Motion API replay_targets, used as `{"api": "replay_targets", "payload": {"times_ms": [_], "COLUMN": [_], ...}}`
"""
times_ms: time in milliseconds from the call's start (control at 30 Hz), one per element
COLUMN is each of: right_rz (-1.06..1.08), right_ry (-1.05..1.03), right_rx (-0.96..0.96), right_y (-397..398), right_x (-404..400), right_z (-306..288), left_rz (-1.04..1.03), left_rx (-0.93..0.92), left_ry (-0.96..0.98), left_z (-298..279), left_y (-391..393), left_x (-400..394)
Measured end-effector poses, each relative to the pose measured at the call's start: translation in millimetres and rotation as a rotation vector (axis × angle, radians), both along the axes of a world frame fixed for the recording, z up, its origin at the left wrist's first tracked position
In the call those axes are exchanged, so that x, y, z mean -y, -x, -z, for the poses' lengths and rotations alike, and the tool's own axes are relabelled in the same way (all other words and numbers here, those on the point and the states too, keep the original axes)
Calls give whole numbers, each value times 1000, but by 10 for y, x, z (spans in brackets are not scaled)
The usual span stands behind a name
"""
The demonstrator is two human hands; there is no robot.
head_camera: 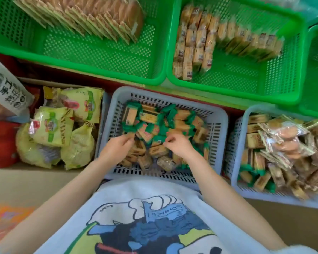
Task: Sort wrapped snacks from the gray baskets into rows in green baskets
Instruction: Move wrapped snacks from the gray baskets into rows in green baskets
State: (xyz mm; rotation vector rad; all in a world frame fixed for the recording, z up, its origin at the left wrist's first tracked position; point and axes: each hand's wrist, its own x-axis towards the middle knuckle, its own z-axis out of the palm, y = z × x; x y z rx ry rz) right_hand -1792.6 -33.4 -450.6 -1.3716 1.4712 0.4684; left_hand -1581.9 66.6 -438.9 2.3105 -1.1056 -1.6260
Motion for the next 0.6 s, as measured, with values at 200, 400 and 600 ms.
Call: {"api": "replay_targets", "payload": {"times_ms": [200,400,600], "right_rz": [-160,41,449], "right_ry": [113,73,-104], "right_rx": [-1,29,362], "right_y": [41,183,208], "right_x": [-438,-451,-367], "right_z": [351,248,-255], "left_rz": [-97,-124,-294], "left_rx": [-62,-104,-494], "left_ry": [-60,-77,-34], "left_z": [223,196,5], "left_y": [74,65,322], "left_x": [-364,-376,-183]}}
